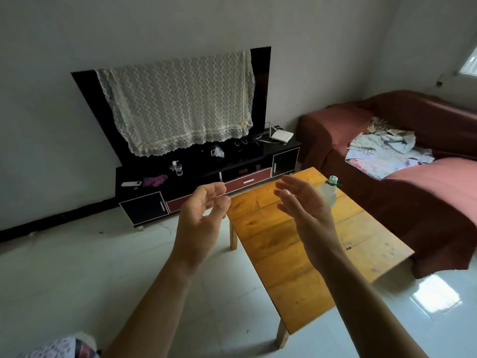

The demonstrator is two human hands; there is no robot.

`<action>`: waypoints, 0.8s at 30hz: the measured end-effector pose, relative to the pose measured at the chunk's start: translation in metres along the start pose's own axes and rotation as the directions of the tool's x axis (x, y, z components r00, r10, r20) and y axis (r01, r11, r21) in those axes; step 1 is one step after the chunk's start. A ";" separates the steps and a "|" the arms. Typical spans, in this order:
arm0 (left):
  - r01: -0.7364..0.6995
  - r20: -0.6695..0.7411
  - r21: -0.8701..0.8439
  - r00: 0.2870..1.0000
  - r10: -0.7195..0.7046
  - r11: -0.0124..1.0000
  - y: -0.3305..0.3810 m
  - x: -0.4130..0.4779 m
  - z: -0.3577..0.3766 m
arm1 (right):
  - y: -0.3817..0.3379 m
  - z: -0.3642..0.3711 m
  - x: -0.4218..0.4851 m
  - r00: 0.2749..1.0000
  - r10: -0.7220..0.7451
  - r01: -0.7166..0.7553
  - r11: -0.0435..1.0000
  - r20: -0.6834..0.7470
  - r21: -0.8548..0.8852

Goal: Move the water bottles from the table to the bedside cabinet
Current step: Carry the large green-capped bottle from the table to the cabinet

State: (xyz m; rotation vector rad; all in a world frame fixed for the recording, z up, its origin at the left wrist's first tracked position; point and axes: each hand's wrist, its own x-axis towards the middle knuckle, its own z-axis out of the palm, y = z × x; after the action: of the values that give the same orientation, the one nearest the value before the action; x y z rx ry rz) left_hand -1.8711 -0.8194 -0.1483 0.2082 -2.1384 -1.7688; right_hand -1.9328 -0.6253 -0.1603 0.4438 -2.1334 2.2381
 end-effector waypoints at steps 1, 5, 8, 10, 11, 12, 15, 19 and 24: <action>0.002 0.017 -0.003 1.000 -0.002 1.000 -0.006 0.015 0.000 | 0.005 0.002 0.011 1.000 0.005 -0.005 1.000 -0.012 -0.002; 0.003 0.080 -0.030 0.997 0.000 1.000 -0.029 0.078 -0.003 | 0.025 0.016 0.056 0.997 0.027 -0.028 1.000 -0.069 -0.006; -0.001 0.120 -0.084 0.993 0.011 0.996 -0.044 0.129 -0.013 | 0.038 0.032 0.094 0.992 0.027 -0.034 0.998 -0.126 -0.058; 0.002 0.161 -0.113 0.987 0.016 0.994 -0.053 0.167 -0.020 | 0.043 0.043 0.120 0.985 0.028 -0.043 0.995 -0.172 -0.088; 0.008 0.175 -0.122 0.984 0.013 0.993 -0.054 0.182 -0.021 | 0.043 0.046 0.129 0.982 0.033 -0.052 0.994 -0.188 -0.097; 0.008 0.199 -0.125 0.980 0.017 0.992 -0.056 0.198 -0.021 | 0.044 0.049 0.138 0.977 0.032 -0.056 0.993 -0.212 -0.108; -0.004 0.294 -0.128 0.955 0.041 0.992 -0.060 0.237 -0.010 | 0.046 0.050 0.161 0.955 0.017 -0.061 0.988 -0.295 -0.140; -0.004 0.374 -0.146 0.925 0.059 0.989 -0.067 0.270 0.014 | 0.052 0.043 0.180 0.914 0.014 -0.092 0.981 -0.406 -0.173; 0.020 0.463 -0.150 0.885 0.053 0.988 -0.072 0.310 0.056 | 0.062 0.018 0.204 0.864 -0.005 -0.111 0.974 -0.503 -0.199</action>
State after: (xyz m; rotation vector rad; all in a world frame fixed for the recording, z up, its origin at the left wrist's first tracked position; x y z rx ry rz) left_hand -2.1860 -0.8862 -0.1723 -0.3098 -2.2842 -2.1285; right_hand -2.1382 -0.6838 -0.1759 -0.1955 -2.0787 1.8299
